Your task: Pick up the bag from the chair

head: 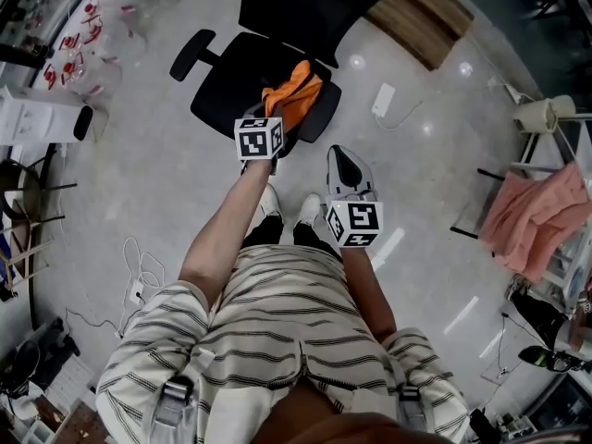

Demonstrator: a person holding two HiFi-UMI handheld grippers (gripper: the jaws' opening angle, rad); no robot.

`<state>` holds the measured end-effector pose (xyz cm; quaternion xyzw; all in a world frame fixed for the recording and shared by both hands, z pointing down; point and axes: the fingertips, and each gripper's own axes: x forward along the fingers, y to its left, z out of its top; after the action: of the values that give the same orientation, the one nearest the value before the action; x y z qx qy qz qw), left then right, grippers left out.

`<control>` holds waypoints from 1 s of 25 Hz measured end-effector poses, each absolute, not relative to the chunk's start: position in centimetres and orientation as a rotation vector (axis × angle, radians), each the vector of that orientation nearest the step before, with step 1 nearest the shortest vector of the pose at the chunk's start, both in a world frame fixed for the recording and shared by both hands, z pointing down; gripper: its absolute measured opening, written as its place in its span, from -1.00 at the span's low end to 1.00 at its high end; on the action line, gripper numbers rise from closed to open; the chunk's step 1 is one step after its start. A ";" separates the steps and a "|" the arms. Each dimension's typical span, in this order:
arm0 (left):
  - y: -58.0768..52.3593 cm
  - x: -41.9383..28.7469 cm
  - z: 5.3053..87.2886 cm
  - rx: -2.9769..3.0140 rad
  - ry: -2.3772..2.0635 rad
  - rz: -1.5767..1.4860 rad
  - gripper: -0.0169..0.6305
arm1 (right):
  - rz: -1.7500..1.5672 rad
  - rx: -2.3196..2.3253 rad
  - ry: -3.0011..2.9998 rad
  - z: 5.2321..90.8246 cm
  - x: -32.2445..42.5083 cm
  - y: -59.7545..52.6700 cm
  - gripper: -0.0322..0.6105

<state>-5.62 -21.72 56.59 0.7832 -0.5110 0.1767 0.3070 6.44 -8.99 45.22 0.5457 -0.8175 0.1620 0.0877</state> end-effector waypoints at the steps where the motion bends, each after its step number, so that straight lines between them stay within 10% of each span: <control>1: -21.6 -5.6 56.4 2.073 -1.353 0.463 -0.85 | 0.483 1.624 -2.437 45.2 6.4 -9.0 -0.84; 25: -19.7 -6.4 50.1 2.112 -1.371 0.330 -0.85 | 0.451 1.654 -2.488 41.8 6.0 -9.5 -0.84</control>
<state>-6.44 -19.75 50.08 0.7943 -0.5157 0.1241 0.2962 6.05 -9.46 41.80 0.5463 -0.8220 0.1490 0.0600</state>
